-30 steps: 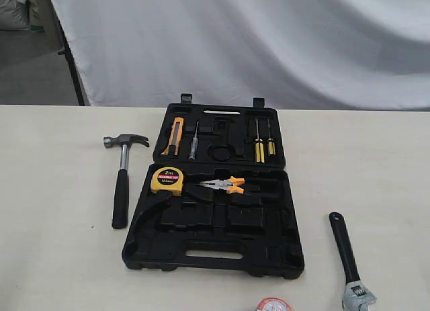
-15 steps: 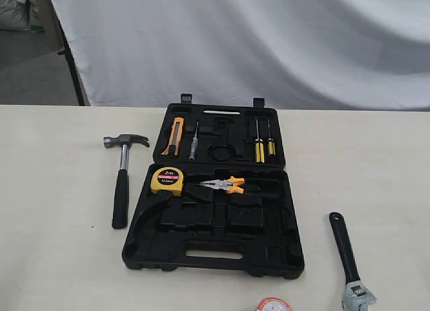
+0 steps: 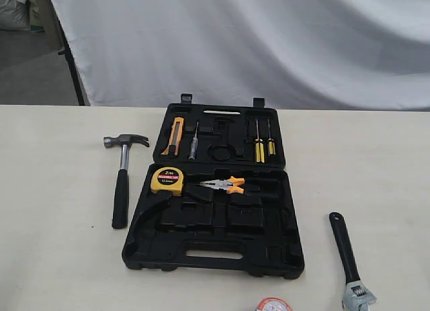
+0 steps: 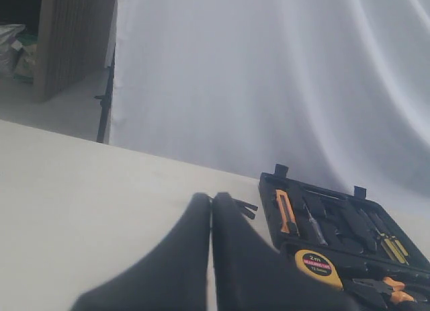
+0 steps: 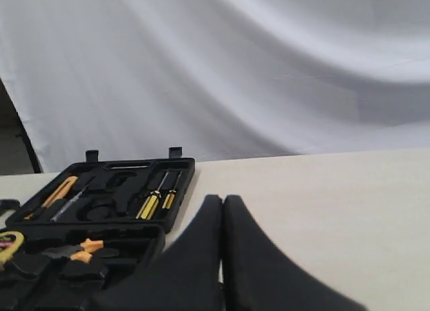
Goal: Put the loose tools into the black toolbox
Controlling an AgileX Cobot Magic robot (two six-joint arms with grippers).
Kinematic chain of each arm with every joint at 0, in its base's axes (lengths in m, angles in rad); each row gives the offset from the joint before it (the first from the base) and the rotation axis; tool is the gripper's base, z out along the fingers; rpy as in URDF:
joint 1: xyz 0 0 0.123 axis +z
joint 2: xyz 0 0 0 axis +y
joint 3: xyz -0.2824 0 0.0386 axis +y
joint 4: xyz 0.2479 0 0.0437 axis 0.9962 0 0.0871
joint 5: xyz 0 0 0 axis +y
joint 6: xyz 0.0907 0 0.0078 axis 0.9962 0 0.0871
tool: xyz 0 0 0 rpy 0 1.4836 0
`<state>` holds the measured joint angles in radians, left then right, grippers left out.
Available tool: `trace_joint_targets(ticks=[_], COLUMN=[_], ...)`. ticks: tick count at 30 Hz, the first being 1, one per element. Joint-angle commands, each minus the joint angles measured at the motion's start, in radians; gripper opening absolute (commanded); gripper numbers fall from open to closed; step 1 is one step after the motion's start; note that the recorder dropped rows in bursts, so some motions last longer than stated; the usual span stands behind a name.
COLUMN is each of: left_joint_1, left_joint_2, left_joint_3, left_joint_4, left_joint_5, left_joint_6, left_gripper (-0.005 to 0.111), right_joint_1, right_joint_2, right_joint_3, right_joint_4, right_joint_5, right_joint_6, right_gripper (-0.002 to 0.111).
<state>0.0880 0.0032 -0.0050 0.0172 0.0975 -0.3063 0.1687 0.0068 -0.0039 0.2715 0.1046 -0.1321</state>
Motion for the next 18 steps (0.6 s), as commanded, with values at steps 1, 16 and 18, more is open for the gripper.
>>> trace_joint_targets(ticks=[1,16,18], left_joint_1=[-0.004,-0.004,-0.004], left_joint_2=[-0.003,-0.003,-0.003], left_joint_3=[-0.003,-0.003,-0.003], left_joint_4=[-0.002,-0.002,-0.002], left_joint_5=[-0.009,-0.009,-0.009], left_joint_6=[-0.005,-0.005,-0.005], left_gripper=[0.001,0.001,0.001], right_joint_1=[-0.007,0.020,0.028], right_joint_2=[-0.007,0.088,0.156], right_joint_3=[0.004,0.004,0.004], right_joint_4=[0.068,0.111,0.111], right_joint_5=[-0.024,-0.044,-0.055], right_joint_6=[0.012,0.005,0.005], right_gripper=[0.000,0.000,0.000])
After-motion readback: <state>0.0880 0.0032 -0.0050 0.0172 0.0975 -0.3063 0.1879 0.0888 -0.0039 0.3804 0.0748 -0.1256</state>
